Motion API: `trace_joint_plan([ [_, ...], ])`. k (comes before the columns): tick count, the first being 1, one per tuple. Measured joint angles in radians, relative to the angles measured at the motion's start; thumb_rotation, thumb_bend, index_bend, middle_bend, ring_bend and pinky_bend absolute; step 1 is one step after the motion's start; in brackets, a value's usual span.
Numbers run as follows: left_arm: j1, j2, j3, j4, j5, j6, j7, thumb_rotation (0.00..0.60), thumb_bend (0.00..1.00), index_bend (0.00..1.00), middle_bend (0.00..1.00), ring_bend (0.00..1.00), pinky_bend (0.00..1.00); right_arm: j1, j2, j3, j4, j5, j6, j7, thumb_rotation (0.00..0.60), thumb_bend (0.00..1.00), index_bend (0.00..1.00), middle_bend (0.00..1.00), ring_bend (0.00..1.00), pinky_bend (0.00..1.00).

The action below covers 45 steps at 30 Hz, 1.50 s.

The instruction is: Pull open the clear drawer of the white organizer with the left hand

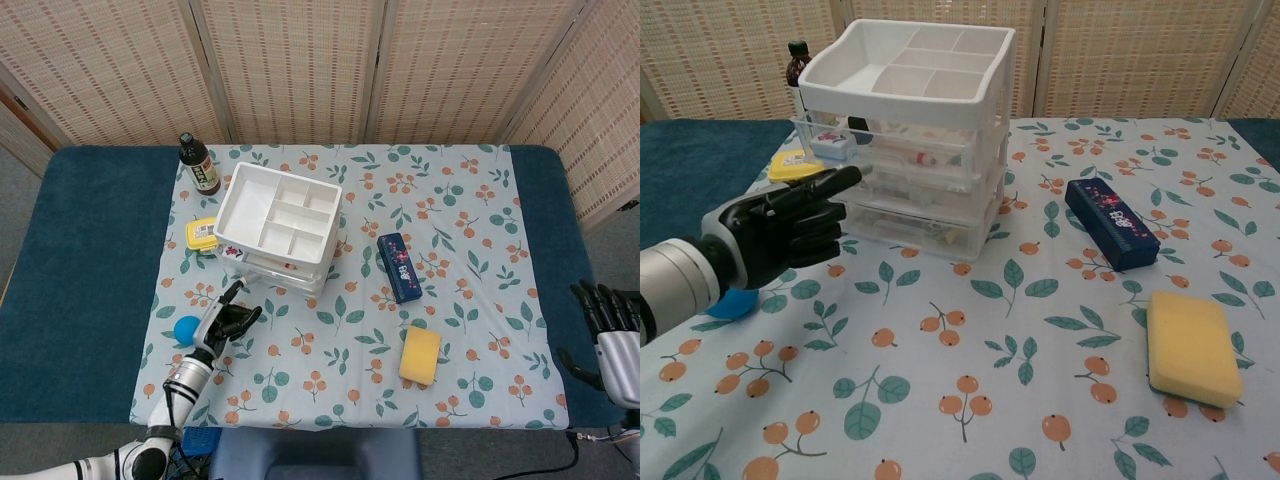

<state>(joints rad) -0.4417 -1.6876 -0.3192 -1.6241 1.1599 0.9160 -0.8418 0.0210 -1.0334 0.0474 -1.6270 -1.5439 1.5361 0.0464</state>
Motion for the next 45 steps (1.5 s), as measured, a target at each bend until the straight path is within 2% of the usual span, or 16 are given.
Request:
trace_joint_plan([
  [6,0.027,0.095,0.041,-0.069,0.003,0.052,0.158,0.6,0.27,0.28,0.98,1.0,1.0,-0.002,0.008,0.005,-0.001,-0.002,0.012,0.003,0.6,0.31,0.0,0.04,0.0,0.01],
  [14,0.041,0.196,0.08,-0.081,0.167,0.142,0.279,0.6,0.27,0.28,0.98,1.0,1.0,-0.001,0.01,0.006,0.005,-0.005,0.014,0.01,0.6,0.31,0.0,0.04,0.0,0.01],
  [22,-0.021,0.286,0.071,-0.031,0.296,0.177,0.387,0.6,0.27,0.26,0.97,1.0,1.0,-0.004,0.009,0.006,0.014,-0.005,0.017,0.023,0.6,0.31,0.0,0.04,0.0,0.01],
  [28,-0.081,0.314,0.065,-0.016,0.3,0.128,0.441,0.6,0.27,0.26,0.97,1.0,1.0,-0.008,0.005,0.003,0.02,-0.005,0.021,0.029,0.6,0.31,0.0,0.04,0.0,0.01],
  [35,-0.131,0.329,0.064,0.002,0.241,0.066,0.509,0.6,0.27,0.25,0.97,1.0,1.0,-0.018,0.005,0.001,0.024,-0.003,0.033,0.035,0.6,0.31,0.0,0.04,0.0,0.01],
  [45,-0.16,0.33,0.067,0.027,0.204,0.067,0.538,0.6,0.27,0.25,0.97,1.0,1.0,-0.02,0.003,0.001,0.023,-0.004,0.035,0.035,0.6,0.31,0.0,0.04,0.0,0.01],
])
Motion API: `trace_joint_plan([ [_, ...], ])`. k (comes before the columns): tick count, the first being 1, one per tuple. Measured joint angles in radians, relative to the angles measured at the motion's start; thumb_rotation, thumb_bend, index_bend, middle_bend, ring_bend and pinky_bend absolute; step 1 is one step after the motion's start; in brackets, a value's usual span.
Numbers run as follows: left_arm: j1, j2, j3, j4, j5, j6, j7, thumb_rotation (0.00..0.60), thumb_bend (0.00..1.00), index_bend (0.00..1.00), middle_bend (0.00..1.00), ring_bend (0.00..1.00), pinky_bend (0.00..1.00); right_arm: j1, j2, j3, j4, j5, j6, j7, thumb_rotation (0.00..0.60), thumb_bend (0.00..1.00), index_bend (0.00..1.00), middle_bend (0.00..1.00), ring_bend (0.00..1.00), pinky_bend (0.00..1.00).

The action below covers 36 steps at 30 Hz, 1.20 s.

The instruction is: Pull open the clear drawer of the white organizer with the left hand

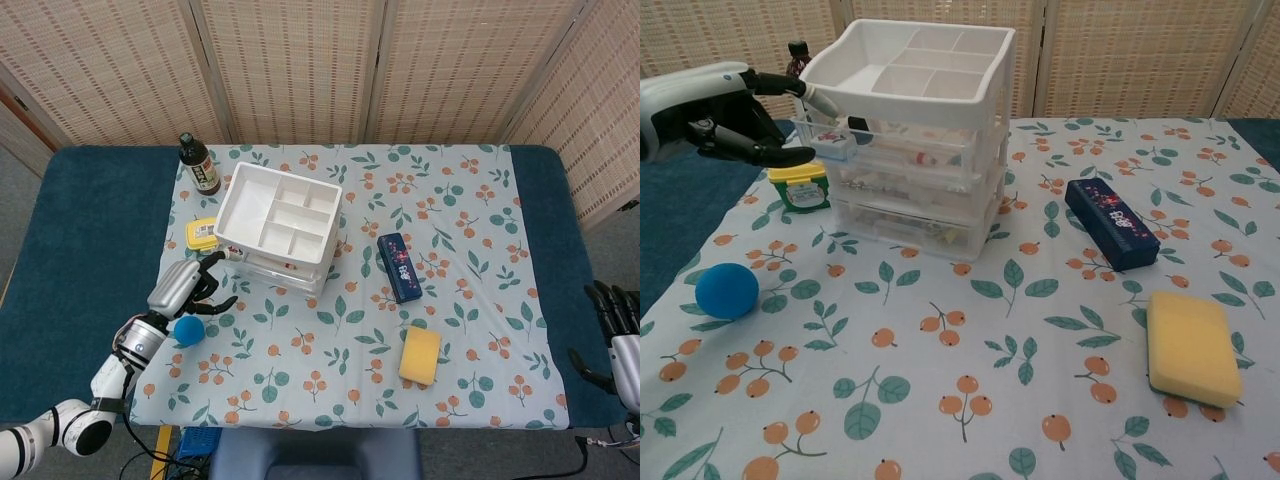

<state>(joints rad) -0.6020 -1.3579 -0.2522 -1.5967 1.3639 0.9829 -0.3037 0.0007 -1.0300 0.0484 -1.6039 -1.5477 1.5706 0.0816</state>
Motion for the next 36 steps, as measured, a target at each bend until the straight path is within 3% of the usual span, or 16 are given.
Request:
trace_joint_plan([
  [20,-0.068,-0.011,0.006,0.051,-0.064,-0.047,0.1,0.6,0.27,0.25,0.97,1.0,1.0,-0.011,-0.009,0.001,0.025,0.016,0.002,0.026,0.6,0.31,0.0,0.04,0.0,0.01],
  [36,-0.085,0.011,0.035,0.038,-0.052,-0.027,0.17,0.6,0.27,0.37,0.97,1.0,1.0,-0.012,-0.014,0.003,0.039,0.019,-0.002,0.04,0.6,0.31,0.0,0.04,0.0,0.01],
])
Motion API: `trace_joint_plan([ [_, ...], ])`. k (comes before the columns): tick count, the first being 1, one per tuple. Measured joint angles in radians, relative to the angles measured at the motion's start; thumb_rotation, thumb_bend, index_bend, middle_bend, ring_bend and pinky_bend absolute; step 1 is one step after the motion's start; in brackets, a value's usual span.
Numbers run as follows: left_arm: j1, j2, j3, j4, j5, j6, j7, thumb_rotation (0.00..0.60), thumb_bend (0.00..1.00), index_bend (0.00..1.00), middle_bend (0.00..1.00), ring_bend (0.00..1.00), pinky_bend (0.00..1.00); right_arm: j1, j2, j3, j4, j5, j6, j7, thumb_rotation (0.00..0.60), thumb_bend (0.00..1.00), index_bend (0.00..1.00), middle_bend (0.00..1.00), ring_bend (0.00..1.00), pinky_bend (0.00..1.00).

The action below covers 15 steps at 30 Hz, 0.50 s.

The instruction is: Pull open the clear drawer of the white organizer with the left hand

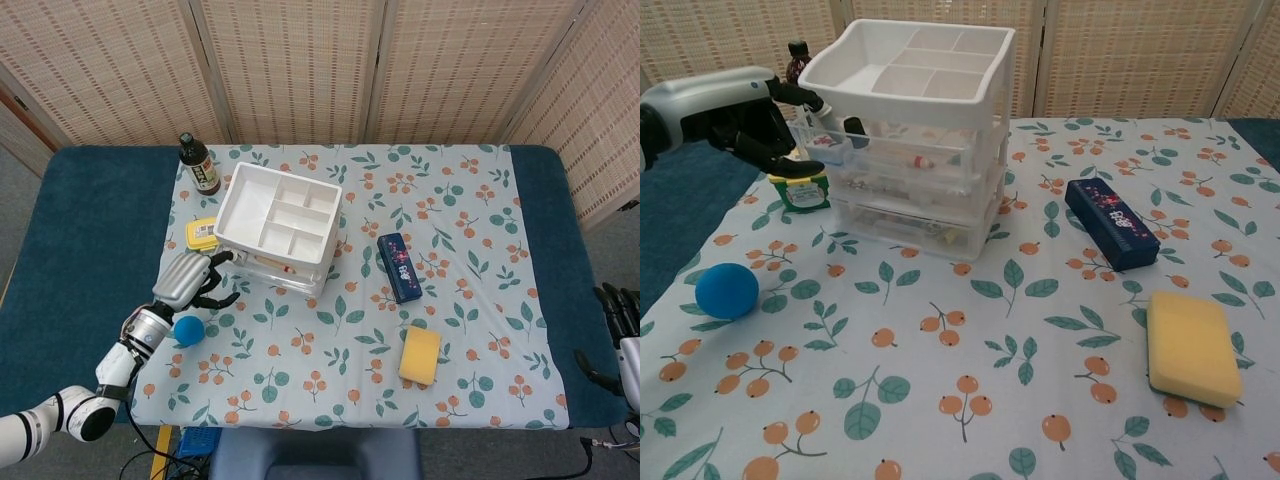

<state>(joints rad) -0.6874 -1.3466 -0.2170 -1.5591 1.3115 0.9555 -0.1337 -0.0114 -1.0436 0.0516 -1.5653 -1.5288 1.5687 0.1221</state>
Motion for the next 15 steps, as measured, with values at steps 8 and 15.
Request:
trace_joint_plan([
  [8,0.004,0.022,0.022,-0.023,0.016,0.002,0.002,0.6,0.27,0.43,0.97,1.0,1.0,0.002,0.001,0.001,0.001,-0.001,-0.003,0.0,0.6,0.31,0.0,0.04,0.0,0.01],
  [15,0.014,0.047,0.04,-0.05,0.029,0.011,0.004,0.6,0.27,0.46,0.97,1.0,1.0,0.002,0.001,0.002,0.0,0.0,-0.004,-0.001,0.6,0.31,0.0,0.04,0.0,0.01],
])
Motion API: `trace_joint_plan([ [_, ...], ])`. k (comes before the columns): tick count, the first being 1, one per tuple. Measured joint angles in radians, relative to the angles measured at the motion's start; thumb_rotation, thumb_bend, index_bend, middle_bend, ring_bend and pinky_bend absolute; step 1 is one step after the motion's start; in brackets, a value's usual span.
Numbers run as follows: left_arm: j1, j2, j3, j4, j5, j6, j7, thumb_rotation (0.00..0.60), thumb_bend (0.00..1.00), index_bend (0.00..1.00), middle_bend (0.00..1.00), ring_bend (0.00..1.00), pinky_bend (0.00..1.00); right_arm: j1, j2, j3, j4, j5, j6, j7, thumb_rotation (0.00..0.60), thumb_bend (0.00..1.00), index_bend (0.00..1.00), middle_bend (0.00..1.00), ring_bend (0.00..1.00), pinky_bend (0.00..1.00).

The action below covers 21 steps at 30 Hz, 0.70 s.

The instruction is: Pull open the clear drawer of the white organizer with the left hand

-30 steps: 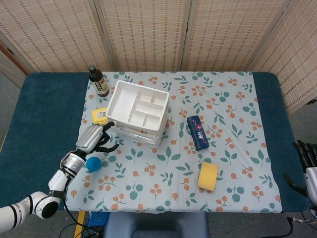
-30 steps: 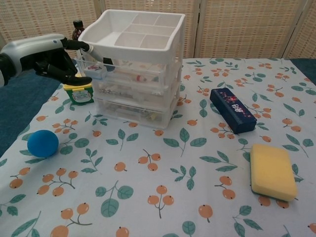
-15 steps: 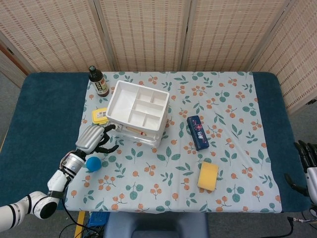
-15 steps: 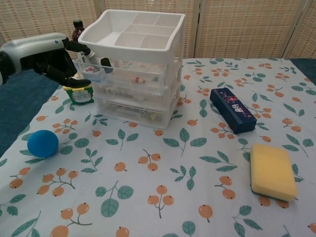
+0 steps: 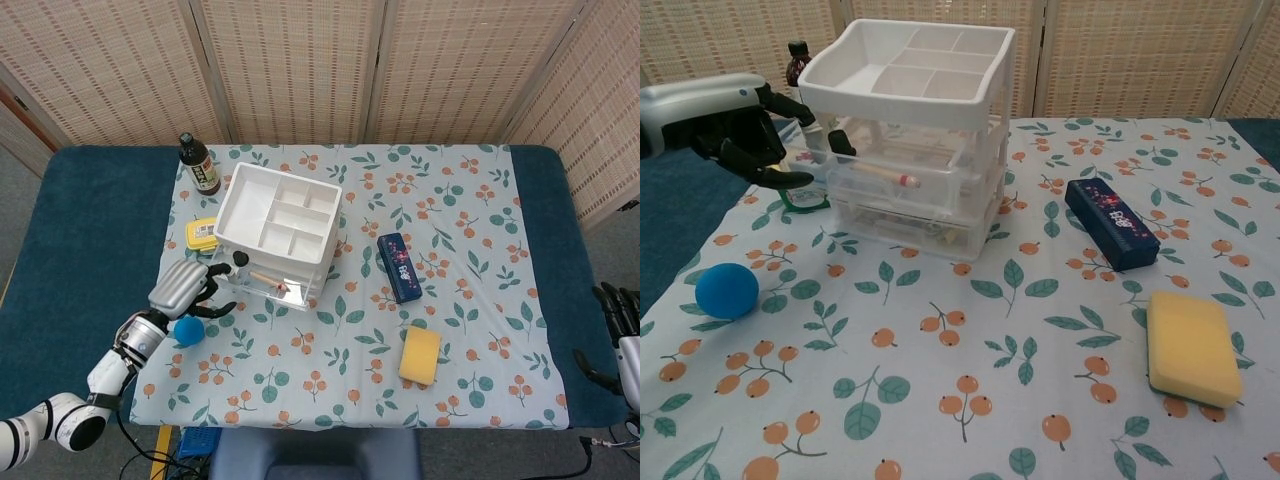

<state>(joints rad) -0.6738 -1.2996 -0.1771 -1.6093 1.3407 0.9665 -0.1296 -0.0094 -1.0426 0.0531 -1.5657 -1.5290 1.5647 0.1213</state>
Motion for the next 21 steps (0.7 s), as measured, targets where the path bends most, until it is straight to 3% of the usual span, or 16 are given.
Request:
trace_joint_plan([
  [21,0.027,0.073,0.05,-0.087,0.034,0.009,0.003,0.6,0.27,0.48,0.97,1.0,1.0,-0.001,0.002,-0.001,-0.003,-0.005,0.001,-0.001,0.6,0.31,0.0,0.04,0.0,0.01],
])
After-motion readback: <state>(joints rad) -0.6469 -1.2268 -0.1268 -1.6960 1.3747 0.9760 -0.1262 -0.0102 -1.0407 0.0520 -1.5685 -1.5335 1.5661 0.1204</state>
